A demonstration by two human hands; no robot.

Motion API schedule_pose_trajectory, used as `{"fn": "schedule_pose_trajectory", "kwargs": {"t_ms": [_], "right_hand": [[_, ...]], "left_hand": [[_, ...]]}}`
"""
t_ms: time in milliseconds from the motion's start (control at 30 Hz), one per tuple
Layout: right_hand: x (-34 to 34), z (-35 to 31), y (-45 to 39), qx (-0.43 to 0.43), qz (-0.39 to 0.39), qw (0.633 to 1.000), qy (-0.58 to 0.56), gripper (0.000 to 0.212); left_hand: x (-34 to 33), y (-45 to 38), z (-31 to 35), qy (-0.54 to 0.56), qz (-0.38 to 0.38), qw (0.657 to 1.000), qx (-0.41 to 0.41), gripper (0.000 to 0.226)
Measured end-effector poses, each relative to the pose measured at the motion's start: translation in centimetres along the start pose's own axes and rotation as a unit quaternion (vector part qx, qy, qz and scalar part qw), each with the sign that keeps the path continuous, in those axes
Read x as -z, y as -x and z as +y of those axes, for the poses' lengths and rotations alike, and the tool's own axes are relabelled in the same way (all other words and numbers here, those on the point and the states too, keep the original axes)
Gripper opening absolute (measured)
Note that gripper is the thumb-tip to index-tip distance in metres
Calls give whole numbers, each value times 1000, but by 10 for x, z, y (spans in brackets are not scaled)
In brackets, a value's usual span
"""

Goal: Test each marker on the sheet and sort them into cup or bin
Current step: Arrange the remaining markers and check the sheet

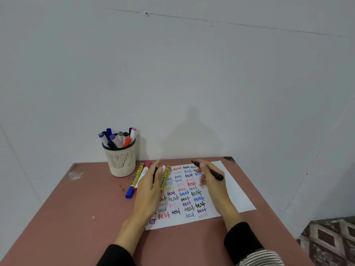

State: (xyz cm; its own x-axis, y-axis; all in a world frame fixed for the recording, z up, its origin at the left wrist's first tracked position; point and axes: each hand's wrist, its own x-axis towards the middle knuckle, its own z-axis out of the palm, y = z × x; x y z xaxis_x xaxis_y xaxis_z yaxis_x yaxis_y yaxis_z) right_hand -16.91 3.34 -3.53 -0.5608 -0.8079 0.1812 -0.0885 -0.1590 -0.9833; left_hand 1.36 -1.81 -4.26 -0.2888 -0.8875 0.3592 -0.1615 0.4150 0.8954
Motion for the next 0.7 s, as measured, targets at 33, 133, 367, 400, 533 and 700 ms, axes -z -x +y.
{"fn": "schedule_pose_trajectory", "kwargs": {"t_ms": [33,133,367,400,533,700], "right_hand": [[-5,-1,2,-37,-17,997,-65,19],[-18,-5,8,-92,-29,979,-181,9],[-30,-8,17,-90,-34,974,-205,25],[-30,-8,17,-86,-31,975,-204,26],[-29,-7,16,-77,-24,978,-192,27],[-32,-7,15,-89,-29,976,-195,24]], "left_hand": [[2,-1,-2,3,-8,1000,11,51],[5,-1,-5,0,-29,999,28,48],[6,-7,-15,23,-21,999,35,38],[6,-7,-12,37,-12,999,33,30],[8,-8,-11,58,3,998,36,14],[6,-6,-6,37,-23,999,19,16]]}}
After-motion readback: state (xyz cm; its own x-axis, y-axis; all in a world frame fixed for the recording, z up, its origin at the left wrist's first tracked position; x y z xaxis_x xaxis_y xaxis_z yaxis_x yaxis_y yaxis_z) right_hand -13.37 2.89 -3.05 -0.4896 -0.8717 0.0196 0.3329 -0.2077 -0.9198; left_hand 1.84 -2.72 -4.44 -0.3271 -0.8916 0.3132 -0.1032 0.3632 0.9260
